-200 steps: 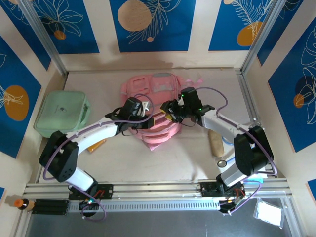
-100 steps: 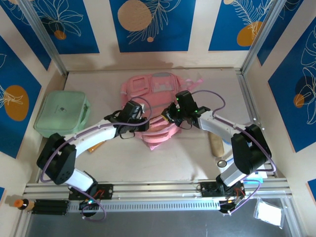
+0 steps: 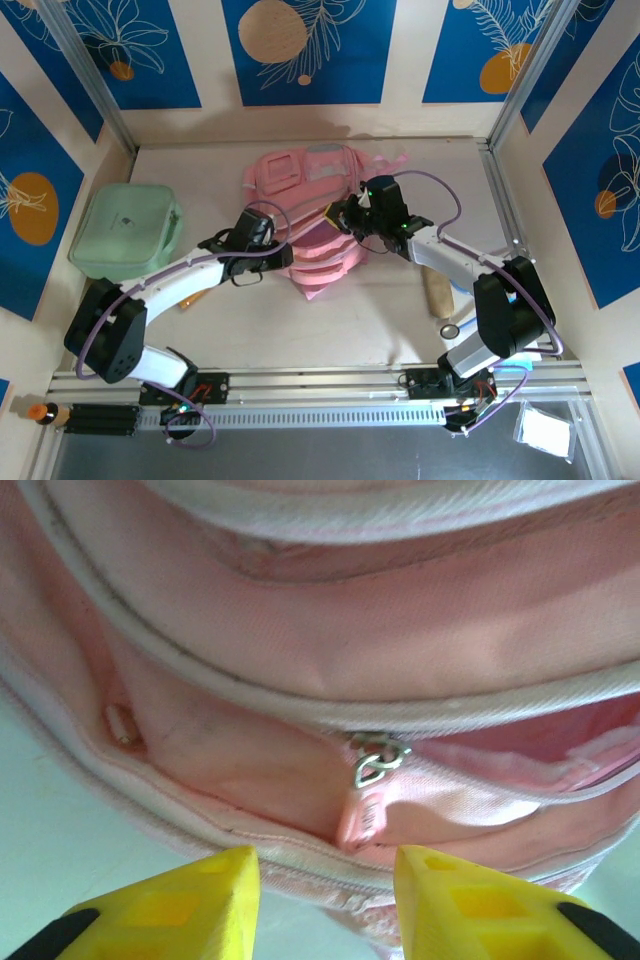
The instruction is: Pack the student bag
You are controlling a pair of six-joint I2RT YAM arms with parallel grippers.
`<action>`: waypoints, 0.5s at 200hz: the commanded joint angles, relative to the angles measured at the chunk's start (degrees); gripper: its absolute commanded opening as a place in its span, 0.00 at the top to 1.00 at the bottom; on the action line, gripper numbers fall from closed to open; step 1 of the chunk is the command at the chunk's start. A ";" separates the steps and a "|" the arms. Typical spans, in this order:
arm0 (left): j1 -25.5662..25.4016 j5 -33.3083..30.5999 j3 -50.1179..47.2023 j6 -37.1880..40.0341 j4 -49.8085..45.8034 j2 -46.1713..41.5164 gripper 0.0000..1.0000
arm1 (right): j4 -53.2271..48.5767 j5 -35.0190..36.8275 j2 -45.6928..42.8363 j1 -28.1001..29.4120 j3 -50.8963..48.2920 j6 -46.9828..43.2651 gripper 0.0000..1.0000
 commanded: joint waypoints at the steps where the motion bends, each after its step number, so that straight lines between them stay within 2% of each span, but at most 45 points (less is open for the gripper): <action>1: 0.70 2.48 1.21 -1.34 3.05 1.23 0.58 | 5.16 -2.35 -2.54 -0.45 0.35 -1.37 0.96; 39: 1.26 1.25 2.20 -0.72 3.81 1.97 0.59 | 5.43 -3.16 -2.45 -0.80 0.42 -1.18 0.96; 67: 1.42 1.79 2.58 -0.24 4.28 2.77 0.64 | 5.68 -3.57 -2.38 -0.98 0.60 -1.31 0.96; 100: 1.48 0.19 1.88 1.00 4.55 0.02 0.64 | 5.70 -3.90 -2.03 -1.07 0.70 -1.27 0.96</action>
